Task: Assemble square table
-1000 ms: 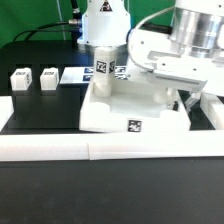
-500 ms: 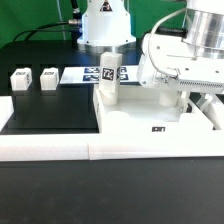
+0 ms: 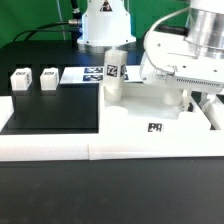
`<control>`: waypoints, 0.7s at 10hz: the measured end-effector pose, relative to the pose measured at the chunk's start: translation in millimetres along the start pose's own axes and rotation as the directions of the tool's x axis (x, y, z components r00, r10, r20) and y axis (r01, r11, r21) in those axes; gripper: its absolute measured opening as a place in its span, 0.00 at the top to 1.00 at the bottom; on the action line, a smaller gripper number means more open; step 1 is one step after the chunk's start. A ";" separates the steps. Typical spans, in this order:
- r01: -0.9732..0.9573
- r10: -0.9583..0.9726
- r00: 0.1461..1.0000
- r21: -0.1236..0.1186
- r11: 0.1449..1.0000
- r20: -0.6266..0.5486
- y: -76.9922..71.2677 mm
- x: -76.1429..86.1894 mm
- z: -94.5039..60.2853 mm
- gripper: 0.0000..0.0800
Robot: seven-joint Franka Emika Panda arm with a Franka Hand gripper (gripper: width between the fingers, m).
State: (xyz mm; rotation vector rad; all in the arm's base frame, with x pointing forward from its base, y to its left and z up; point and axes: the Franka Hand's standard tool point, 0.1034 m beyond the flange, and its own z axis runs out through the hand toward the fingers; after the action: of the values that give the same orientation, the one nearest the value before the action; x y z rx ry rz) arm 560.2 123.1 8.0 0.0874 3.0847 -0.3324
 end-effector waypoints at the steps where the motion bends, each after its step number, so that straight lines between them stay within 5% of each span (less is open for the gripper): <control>1: -0.023 0.023 1.000 0.031 0.999 -0.014 -0.7 -5.0 -0.1 0.94; 3: -0.037 0.039 0.999 0.077 0.996 -0.034 -1.3 -16.7 -1.1 0.94; 7: -0.043 0.048 0.998 0.095 0.995 -0.045 -9.0 -17.2 0.2 0.93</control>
Offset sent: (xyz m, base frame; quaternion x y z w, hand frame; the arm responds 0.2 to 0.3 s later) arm 0.0134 0.0206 0.0104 0.0015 0.0342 -0.0040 0.9994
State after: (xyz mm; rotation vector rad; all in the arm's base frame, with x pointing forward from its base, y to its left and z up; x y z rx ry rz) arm 576.8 113.4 10.4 0.1708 3.1073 -0.4796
